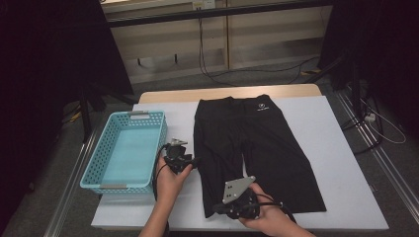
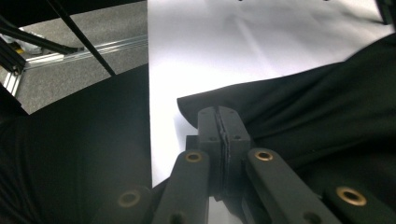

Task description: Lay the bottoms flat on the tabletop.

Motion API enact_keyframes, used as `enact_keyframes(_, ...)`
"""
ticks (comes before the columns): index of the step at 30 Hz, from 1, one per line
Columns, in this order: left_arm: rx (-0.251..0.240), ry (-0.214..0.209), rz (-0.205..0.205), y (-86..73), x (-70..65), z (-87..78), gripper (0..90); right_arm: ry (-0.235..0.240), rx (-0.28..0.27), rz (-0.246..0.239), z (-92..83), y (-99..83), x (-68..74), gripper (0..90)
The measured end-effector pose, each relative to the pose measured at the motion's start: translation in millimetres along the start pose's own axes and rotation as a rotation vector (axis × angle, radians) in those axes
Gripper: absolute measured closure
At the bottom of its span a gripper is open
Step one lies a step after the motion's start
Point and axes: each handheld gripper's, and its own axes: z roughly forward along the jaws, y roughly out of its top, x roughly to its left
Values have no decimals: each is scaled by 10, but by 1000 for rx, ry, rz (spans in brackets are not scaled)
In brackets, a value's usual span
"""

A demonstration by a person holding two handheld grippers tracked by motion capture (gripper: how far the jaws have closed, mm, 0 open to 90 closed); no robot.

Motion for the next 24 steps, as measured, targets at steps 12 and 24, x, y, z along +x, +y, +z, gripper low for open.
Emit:
enact_keyframes(12,-61,-42,-34,145,43,-190,900,-4,-19,5,31,23,-12,893)
enact_keyframes(24,-80,-36,-16,166,128,-156,605,-67,-49,22,142,55,-34,705)
